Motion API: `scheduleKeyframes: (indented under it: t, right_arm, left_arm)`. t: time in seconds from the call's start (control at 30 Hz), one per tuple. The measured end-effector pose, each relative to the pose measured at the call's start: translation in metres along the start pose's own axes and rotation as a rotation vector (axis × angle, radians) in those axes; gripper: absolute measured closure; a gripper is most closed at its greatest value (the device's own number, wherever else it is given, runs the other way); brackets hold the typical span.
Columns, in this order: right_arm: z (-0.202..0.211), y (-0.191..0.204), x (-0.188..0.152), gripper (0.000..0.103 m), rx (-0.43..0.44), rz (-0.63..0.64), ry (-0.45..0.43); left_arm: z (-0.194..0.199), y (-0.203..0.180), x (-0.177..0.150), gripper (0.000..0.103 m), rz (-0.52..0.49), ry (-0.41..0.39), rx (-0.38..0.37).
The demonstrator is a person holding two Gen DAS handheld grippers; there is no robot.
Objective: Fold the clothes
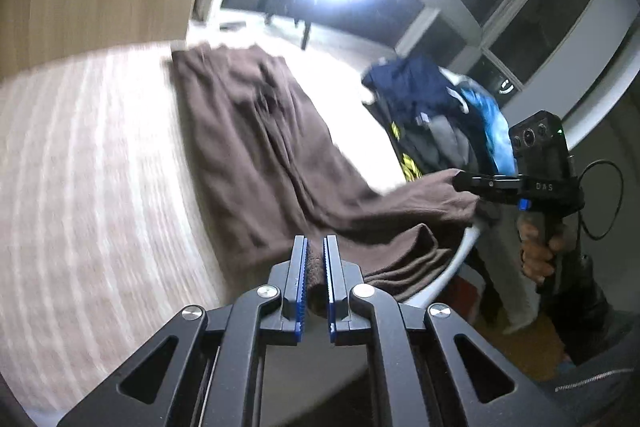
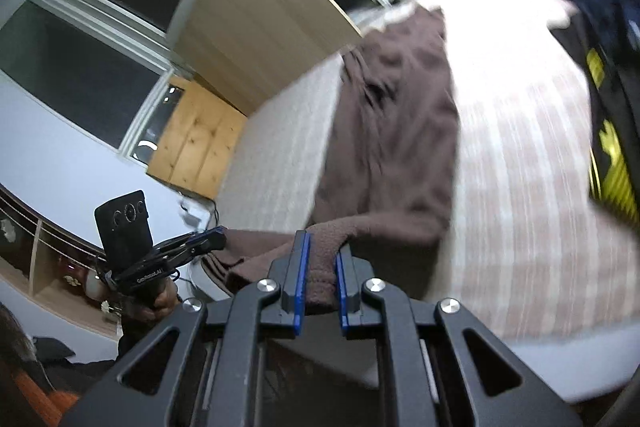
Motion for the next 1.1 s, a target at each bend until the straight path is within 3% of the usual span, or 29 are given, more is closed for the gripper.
scheduleKeyframes:
  t: [0.07,0.3,0.47,0.6,0.7,0.77,0.87,1.0,1.1]
  right_arm:
    - [0.011,-0.001,0.018,0.091,0.012,0.015,-0.008]
    - [-0.034,-0.011,0.099,0.091,0.038,0.015,-0.004]
    - [-0.089,-0.061,0.139,0.091,-0.007,-0.088,0.044]
    - [-0.129,-0.099,0.150,0.091,-0.081,-0.133,0.105]
    - [-0.153,-0.121,0.153,0.091,-0.076,-0.199,0.160]
    - [-0.166,-0.136,0.155,0.091,-0.054,-0.275,0.210]
    - [-0.158,-0.136,0.163,0.088,0.017,-0.327,0.234]
    - [-0.128,-0.125,0.174,0.077,0.050,-0.283,0.233]
    - [-0.095,-0.120,0.179,0.060,0.012,-0.202,0.170]
  left_arm:
    - [0.000,0.007,0.027,0.097,0.001,-0.036,0.022]
    - [-0.036,0.050,0.101,0.099,0.068,-0.068,0.069]
    - [-0.095,0.094,0.131,0.100,0.129,-0.016,0.093]
    - [-0.148,0.118,0.134,0.100,0.134,0.058,0.128]
    - [-0.181,0.134,0.131,0.101,0.149,0.127,0.173]
    - [-0.190,0.147,0.135,0.092,0.216,0.160,0.184]
    - [-0.179,0.153,0.151,0.080,0.287,0.126,0.157]
    - [-0.135,0.136,0.168,0.071,0.220,0.064,0.174]
    - [-0.108,0.111,0.146,0.061,0.132,0.081,0.178]
Point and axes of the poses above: each gripper's, at about its wrist camera, not at the fingertips, and z roughly against the way its jaws point, y to its left, x to its top, the point moved 8 cm from there along -z, roughly the way its jaws point, and after that the axes turned 2 degrees about -x, right-handed, at the moved point
